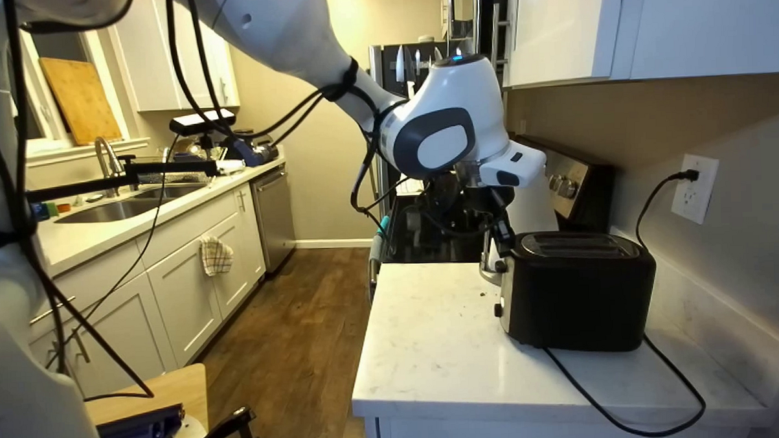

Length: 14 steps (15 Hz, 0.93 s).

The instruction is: Press down on the toaster lever

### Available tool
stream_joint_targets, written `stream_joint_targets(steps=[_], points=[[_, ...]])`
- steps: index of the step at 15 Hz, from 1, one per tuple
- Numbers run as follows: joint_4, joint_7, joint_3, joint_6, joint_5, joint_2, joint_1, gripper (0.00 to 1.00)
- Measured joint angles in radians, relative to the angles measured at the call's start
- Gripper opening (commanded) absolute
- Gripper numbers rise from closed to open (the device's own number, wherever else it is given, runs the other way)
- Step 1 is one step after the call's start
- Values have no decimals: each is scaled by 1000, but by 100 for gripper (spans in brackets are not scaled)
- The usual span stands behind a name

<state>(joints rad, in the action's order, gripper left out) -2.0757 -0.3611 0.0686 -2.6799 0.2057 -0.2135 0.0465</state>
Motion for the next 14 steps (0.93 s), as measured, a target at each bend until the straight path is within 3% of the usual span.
stream_joint_targets(steps=[10, 14], points=[[-15, -276, 22, 1, -243, -24, 88, 0], [-15, -423, 61, -12, -400, -24, 128, 0]])
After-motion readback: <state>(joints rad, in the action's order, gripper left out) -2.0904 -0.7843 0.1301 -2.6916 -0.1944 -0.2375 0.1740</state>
